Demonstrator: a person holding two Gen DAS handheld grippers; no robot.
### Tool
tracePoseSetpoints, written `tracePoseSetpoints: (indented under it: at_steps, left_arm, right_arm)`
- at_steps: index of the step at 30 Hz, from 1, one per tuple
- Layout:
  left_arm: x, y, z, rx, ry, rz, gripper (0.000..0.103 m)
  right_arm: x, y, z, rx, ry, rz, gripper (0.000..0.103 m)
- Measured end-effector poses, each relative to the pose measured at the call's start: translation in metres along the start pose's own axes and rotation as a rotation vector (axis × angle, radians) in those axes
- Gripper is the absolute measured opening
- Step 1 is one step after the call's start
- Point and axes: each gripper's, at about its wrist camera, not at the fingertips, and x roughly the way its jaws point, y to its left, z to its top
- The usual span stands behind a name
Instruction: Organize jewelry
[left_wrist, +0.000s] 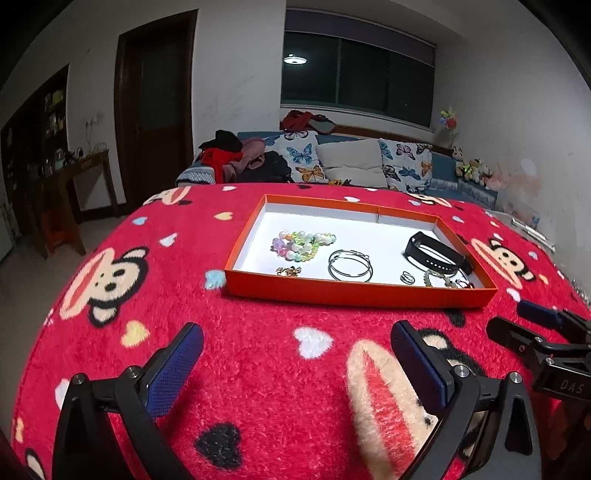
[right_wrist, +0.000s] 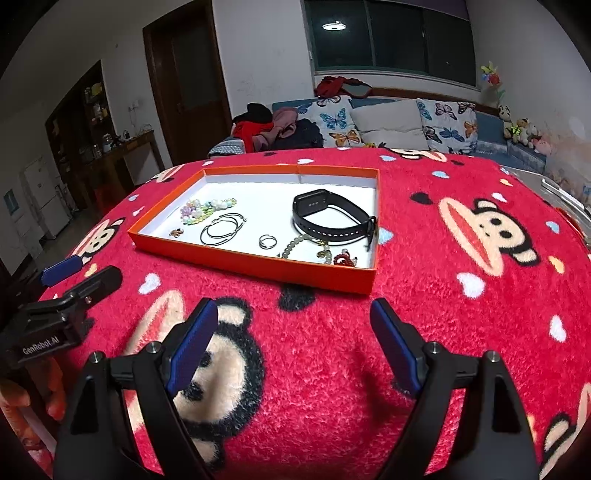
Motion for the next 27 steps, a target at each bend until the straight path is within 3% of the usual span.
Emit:
tracePoseSetpoints:
  at_steps: [27]
  left_arm:
    - [0.0010,-0.0049,-0.0009,0.029,0.002,0.017,0.103]
  right_arm:
    - [-0.0011,0.0052,-0.0004,-0.024,-0.005,-0.040,0.088]
